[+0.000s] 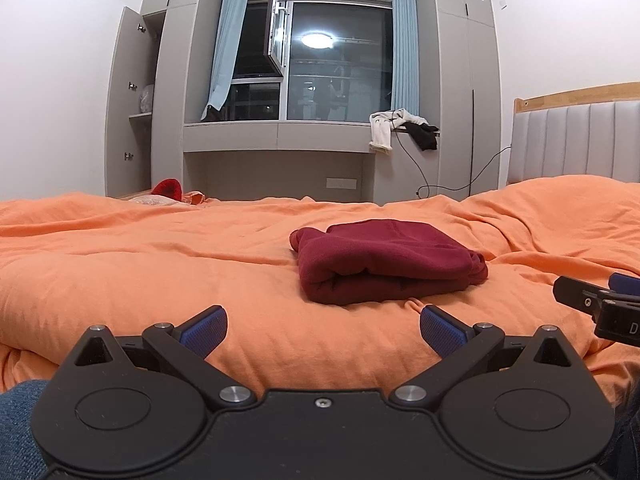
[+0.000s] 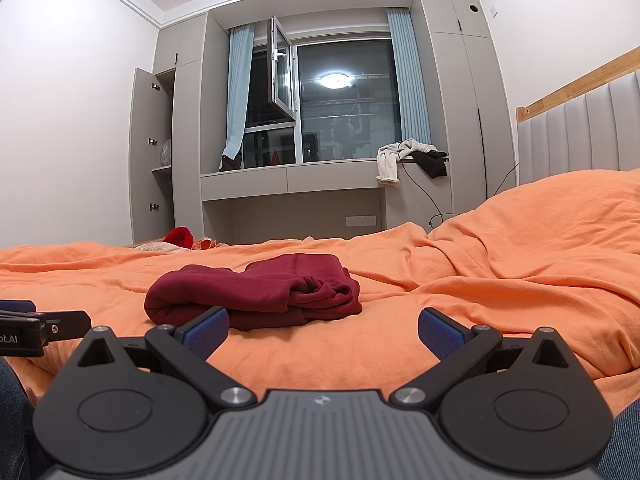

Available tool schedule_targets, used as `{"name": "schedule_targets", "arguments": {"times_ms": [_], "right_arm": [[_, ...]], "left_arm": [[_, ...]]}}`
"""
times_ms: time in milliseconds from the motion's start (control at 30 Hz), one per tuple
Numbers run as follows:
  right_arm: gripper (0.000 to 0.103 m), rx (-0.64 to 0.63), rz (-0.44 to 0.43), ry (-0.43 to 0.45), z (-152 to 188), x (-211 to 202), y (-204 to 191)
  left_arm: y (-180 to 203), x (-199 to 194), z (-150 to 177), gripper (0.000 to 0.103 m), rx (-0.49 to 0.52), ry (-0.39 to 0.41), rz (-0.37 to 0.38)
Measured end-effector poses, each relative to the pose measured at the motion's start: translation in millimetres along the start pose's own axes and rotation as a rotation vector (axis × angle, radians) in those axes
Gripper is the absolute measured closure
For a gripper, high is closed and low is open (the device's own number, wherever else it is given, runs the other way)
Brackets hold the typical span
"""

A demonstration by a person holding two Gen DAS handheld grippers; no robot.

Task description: Fold small clothes

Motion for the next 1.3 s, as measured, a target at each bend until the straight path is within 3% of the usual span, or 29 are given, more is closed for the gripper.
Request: {"name": "schedule_targets", "arguments": {"times_ms": [1300], "right_arm": [[0.0, -0.002, 0.001, -0.004, -0.8, -0.9, -1.7]], "left_arm": [[0.8, 4.7, 0.8, 0.001, 0.003, -0.032, -0.01]]}}
Point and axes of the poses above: each gripper's, at about its wrist camera, not at the fingertips, and x roughly the way its jaws point, y to its right, z to its underside, the point moved 7 cm from there along x, roughly the way its jaws point, and after that the axes turned 11 degrees about x, right-handed, at the moved point
